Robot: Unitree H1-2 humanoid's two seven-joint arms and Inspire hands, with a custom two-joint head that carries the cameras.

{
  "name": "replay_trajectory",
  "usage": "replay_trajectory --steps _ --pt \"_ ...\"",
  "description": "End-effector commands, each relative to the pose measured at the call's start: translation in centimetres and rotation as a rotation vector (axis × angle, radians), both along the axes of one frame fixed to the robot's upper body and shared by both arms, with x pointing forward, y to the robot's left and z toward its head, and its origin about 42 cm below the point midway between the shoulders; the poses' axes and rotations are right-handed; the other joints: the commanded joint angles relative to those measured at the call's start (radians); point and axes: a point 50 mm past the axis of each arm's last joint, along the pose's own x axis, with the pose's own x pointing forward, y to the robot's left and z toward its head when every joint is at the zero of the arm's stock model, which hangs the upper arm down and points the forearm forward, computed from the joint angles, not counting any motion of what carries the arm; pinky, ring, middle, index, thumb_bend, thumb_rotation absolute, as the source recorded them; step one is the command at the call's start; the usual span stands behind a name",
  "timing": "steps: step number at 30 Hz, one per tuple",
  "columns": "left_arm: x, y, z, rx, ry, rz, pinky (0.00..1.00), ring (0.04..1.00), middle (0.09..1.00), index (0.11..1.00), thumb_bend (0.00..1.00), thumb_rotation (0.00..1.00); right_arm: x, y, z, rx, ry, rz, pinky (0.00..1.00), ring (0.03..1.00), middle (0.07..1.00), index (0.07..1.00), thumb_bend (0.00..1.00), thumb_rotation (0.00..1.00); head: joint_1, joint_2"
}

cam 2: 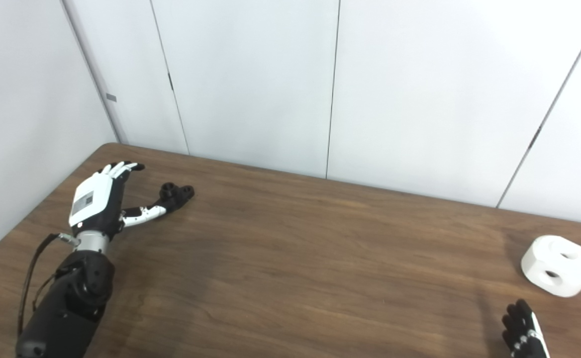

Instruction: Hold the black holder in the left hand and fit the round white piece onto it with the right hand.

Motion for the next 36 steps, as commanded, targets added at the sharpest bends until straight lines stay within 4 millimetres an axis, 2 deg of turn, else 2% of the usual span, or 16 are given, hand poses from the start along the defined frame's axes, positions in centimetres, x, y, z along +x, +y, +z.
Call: replay_trajectory --steps 1,4,18,36 --pt "1.6 0.9 2.6 0.053 -0.053 0.001 1.00 0.976 0.934 0.817 0.89 0.39 -1.7 0.1 -1.7 0.018 0.067 -0.005 1.00 0.979 0.982 1.000 0.65 0.97 -0.003 -0.002" --pt "2.0 0.8 2.3 0.064 -0.039 -0.009 1.00 0.967 0.931 0.804 0.88 0.37 -1.8 0.1 -1.6 0.014 0.065 -0.004 1.00 0.971 0.976 1.000 0.66 0.98 -0.006 0.001" --pt "3.9 1.0 1.4 0.087 0.079 0.029 1.00 0.979 0.934 0.792 0.89 0.43 -2.1 -0.1 -1.4 0.009 0.072 -0.004 1.00 0.977 0.977 1.000 0.69 0.98 -0.005 0.011" --pt "5.2 1.2 0.7 0.074 0.181 0.093 1.00 0.999 0.956 0.761 0.86 0.40 -2.2 0.3 -1.2 -0.009 0.076 -0.004 1.00 0.985 0.981 1.000 0.67 1.00 -0.028 0.027"
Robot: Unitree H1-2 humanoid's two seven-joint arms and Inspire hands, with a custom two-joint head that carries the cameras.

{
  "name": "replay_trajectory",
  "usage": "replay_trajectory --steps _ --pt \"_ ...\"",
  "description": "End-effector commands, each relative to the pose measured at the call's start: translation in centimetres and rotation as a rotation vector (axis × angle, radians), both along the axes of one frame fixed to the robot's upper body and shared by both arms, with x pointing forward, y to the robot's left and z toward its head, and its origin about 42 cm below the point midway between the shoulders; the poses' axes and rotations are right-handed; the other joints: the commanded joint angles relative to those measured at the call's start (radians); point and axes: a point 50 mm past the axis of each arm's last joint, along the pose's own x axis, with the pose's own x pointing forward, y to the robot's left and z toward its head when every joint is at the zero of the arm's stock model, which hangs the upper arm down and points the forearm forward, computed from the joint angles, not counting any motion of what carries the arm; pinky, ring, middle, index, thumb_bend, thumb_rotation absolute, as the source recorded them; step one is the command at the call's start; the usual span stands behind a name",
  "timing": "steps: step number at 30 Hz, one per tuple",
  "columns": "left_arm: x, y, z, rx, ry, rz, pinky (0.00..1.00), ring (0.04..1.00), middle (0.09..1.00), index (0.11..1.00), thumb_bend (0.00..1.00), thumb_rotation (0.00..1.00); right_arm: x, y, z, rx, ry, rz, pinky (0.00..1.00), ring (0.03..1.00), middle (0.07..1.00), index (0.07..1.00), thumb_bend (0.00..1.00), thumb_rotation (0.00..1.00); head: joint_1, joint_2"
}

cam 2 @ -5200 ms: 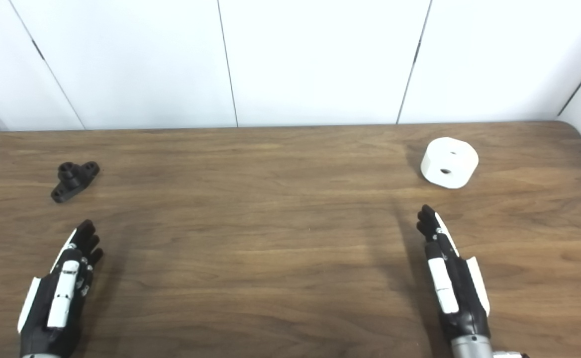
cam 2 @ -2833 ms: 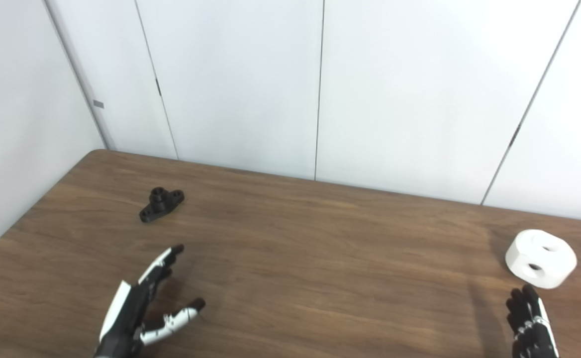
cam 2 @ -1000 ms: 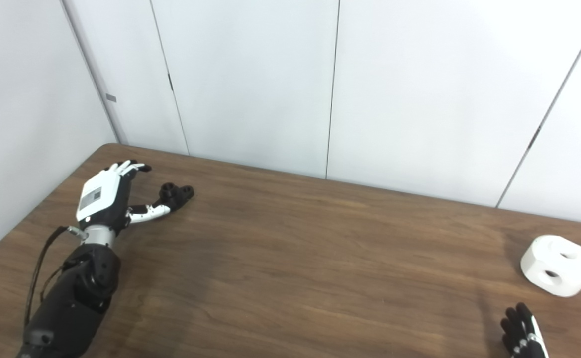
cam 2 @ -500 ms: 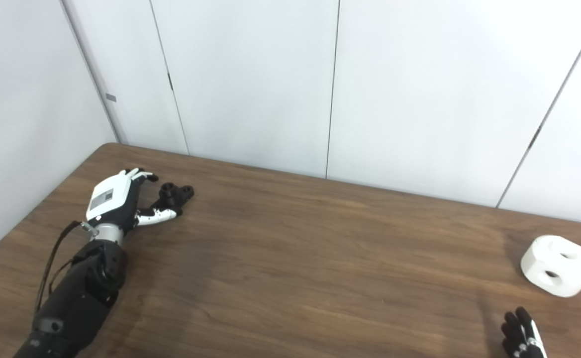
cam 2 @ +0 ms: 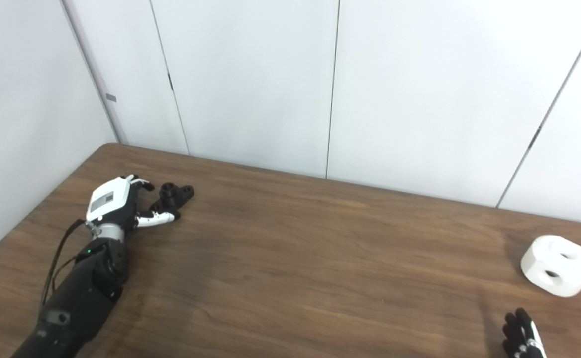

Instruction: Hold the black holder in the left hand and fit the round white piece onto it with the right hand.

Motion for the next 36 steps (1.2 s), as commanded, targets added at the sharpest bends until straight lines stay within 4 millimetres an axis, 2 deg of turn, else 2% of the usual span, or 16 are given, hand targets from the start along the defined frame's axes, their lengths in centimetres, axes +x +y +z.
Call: replay_trajectory --steps 1,6,10,18,24,30,36 --pt "1.3 0.7 2.8 0.042 -0.057 -0.002 1.00 1.000 0.957 0.762 0.86 0.39 -1.4 0.2 -1.3 0.006 0.059 -0.007 1.00 0.982 0.979 1.000 0.66 1.00 -0.002 0.001" --pt "1.5 0.5 2.6 0.031 -0.052 -0.010 1.00 1.000 0.952 0.760 0.85 0.38 -1.4 0.3 -1.2 0.009 0.063 -0.013 1.00 0.987 0.980 1.000 0.64 1.00 -0.007 0.004" --pt "1.6 0.4 2.5 -0.017 -0.049 -0.011 1.00 1.000 0.953 0.761 0.84 0.37 -1.6 0.4 -1.1 -0.065 0.062 -0.006 1.00 0.977 0.975 1.000 0.62 1.00 -0.005 0.006" --pt "2.1 0.4 2.6 -0.072 -0.027 -0.011 1.00 1.000 0.943 0.745 0.83 0.40 -1.7 0.6 -1.0 -0.008 0.068 -0.011 1.00 0.976 0.976 1.000 0.63 1.00 -0.005 0.015" --pt "2.3 0.3 2.8 -0.122 -0.002 -0.006 1.00 1.000 0.947 0.722 0.82 0.38 -1.9 0.6 -0.9 0.007 0.071 -0.008 1.00 0.979 0.977 1.000 0.61 1.00 -0.001 0.025" --pt "2.3 0.3 2.9 -0.107 0.014 -0.008 1.00 1.000 0.935 0.708 0.82 0.39 -2.0 0.5 -0.6 0.032 0.077 -0.013 1.00 0.978 0.975 1.000 0.62 1.00 -0.004 0.038" --pt "2.3 0.4 2.9 -0.103 0.011 -0.008 1.00 1.000 0.935 0.696 0.80 0.34 -2.0 0.5 -0.5 0.042 0.088 -0.017 1.00 0.965 0.967 1.000 0.64 1.00 -0.001 0.041"
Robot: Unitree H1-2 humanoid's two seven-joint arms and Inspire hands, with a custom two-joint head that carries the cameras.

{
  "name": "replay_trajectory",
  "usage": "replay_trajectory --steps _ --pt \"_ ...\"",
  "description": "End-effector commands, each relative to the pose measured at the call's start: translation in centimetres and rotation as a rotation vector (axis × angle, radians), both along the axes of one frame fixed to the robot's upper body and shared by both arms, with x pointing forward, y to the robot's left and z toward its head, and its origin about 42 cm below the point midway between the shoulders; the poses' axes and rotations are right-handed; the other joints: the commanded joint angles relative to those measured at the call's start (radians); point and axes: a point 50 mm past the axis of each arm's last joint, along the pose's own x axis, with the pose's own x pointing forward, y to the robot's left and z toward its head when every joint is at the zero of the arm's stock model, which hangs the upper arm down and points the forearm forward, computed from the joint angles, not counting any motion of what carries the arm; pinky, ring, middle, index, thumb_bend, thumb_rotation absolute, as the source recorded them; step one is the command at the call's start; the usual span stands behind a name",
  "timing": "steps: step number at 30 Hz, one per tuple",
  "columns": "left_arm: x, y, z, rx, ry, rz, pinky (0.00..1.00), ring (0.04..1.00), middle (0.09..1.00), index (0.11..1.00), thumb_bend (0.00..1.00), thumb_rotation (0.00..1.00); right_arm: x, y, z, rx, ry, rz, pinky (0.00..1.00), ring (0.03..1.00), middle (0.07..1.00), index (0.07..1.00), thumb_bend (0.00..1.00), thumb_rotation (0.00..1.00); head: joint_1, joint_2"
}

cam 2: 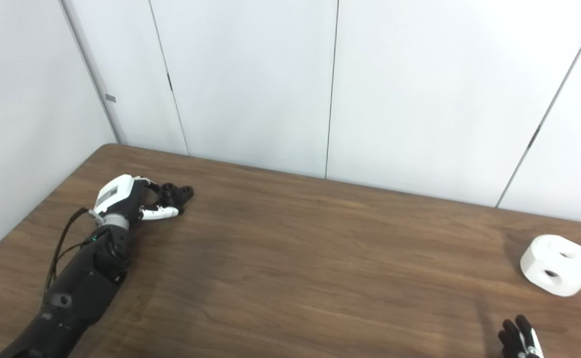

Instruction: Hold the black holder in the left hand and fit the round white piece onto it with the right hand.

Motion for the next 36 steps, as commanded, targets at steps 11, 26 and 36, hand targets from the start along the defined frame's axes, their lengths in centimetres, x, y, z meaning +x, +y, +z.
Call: replay_trajectory --steps 11,26,36 --pt "0.6 0.7 1.8 0.090 -0.026 -0.003 1.00 0.993 0.909 0.669 0.76 0.22 -1.0 0.1 -0.1 0.012 0.049 0.000 1.00 0.983 0.976 1.000 0.61 1.00 0.005 0.008" --pt "0.3 0.4 1.5 0.003 -0.086 -0.017 0.98 0.997 0.866 0.490 0.52 0.06 -1.1 0.0 0.2 0.018 0.048 0.000 1.00 0.993 0.974 1.000 0.61 0.99 0.006 0.010" --pt "0.1 0.7 0.7 -0.007 -0.080 -0.032 0.91 0.933 0.806 0.486 0.51 0.04 -1.2 0.0 0.3 0.026 0.059 -0.015 1.00 0.989 0.972 1.000 0.61 0.98 0.004 0.012"
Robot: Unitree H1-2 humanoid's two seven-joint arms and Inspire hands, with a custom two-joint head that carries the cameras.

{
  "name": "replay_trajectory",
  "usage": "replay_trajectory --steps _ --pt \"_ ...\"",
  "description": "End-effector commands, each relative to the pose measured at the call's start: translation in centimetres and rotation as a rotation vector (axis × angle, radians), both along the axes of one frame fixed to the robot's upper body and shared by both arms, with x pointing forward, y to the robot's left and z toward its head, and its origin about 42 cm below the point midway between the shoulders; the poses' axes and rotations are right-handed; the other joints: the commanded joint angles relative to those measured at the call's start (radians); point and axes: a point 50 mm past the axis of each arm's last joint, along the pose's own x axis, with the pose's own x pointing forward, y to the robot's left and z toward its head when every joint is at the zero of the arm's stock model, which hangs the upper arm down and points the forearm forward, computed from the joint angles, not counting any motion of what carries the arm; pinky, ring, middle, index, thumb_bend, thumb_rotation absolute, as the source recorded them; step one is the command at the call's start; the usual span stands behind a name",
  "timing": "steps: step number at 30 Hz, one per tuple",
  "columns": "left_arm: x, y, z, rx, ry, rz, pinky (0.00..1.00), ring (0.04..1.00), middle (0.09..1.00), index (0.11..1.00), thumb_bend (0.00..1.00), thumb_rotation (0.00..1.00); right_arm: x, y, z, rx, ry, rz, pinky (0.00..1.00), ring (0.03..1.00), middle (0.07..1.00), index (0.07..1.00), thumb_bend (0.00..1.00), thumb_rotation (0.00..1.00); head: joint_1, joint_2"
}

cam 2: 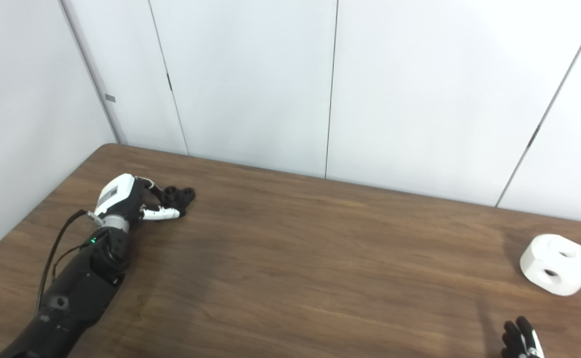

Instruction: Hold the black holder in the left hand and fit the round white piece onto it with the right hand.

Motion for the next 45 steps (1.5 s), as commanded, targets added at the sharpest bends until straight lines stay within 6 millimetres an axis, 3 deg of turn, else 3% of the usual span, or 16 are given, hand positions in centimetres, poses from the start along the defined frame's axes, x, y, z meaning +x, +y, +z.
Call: replay_trajectory --steps 1,8,24,29,36,45 --pt "0.2 0.5 1.0 0.016 -0.027 0.000 0.92 0.933 0.808 0.486 0.51 0.04 -0.8 -0.1 -0.3 0.001 0.035 -0.013 1.00 0.990 0.971 1.000 0.61 0.98 0.001 0.001" --pt "-0.1 0.5 0.5 0.017 -0.025 0.003 0.85 0.922 0.816 0.487 0.52 0.04 -0.8 0.0 0.0 -0.007 0.035 -0.013 1.00 0.996 0.974 1.000 0.59 0.99 -0.005 0.008" --pt "-1.8 -0.2 0.4 0.026 0.002 -0.058 0.94 0.941 0.813 0.487 0.52 0.05 -0.4 0.5 0.5 -0.043 0.020 -0.018 1.00 1.000 0.985 1.000 0.53 1.00 -0.016 0.012" --pt "-3.2 -1.4 -0.1 -0.003 0.024 -0.100 0.97 0.941 0.807 0.487 0.52 0.05 -0.3 0.7 0.7 -0.087 0.017 -0.025 1.00 1.000 0.982 1.000 0.54 1.00 -0.026 0.018" --pt "-4.8 -4.1 -0.5 -0.032 0.030 -0.212 0.91 0.912 0.791 0.487 0.52 0.04 -0.1 0.8 0.8 -0.114 0.004 -0.040 1.00 1.000 0.967 1.000 0.53 1.00 -0.035 0.021" --pt "-6.9 -7.7 0.4 -0.088 0.058 -0.405 0.89 0.924 0.805 0.488 0.51 0.05 -0.1 1.2 0.9 -0.147 0.010 -0.038 1.00 1.000 0.969 1.000 0.52 1.00 -0.054 0.025"
